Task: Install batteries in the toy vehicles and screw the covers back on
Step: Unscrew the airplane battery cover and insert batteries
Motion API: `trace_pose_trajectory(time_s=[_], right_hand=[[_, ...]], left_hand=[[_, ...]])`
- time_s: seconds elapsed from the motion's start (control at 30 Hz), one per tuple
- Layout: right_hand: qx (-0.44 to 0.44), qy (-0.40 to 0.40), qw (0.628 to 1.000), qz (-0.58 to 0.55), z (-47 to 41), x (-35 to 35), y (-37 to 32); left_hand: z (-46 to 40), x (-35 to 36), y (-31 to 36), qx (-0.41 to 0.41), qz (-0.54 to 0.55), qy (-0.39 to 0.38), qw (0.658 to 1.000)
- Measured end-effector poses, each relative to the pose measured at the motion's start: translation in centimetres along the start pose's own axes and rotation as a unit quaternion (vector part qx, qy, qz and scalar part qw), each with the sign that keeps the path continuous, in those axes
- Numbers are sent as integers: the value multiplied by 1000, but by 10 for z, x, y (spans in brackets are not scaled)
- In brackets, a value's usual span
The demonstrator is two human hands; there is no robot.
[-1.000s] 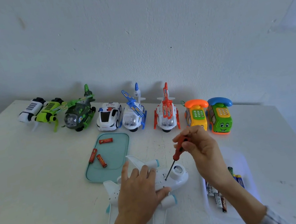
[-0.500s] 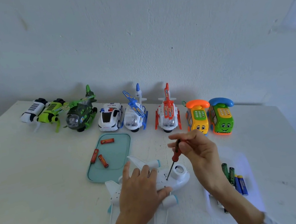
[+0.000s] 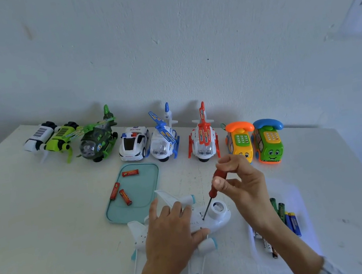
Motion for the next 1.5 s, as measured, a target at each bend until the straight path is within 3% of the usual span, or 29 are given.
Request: trace_pose_trajectory(time_s=[0.33,0.53,0.8,1.0,1.2,1.37,1.5], right_hand=[[18,-8,999,-48,-5,-3,3],[4,36,999,-27,-7,-11,5],[23,-41,994,-98,-1,-2,4],[-25,37,999,-28,4,-7,-6],[0,-9,999,-47,4,-4,-1],[-5,37,999,-1,6,-9,0],[-14,10,1000,-6,9,-4,-1]], left_hand=[[2,-2,6,17,-23,-49,998],[5,-1,2,-7,-1,-58,998],[7,-1,6,-6,17,-43,999],[4,-4,6,-36,23,-86,995],[6,-4,5,-52,20,-111,992],[7,-6,6,-57,35,-107,992],[8,-6,7,-53,26,-106,993]])
Point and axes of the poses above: each hand's wrist, its own z-axis away from the middle knuckle, its own x-axis out of the palm, y = z × x, the point moved 9 cm from there along -z, towards the middle knuckle, and after that the axes turned 6 degrees about y, right-handed, at the moved point
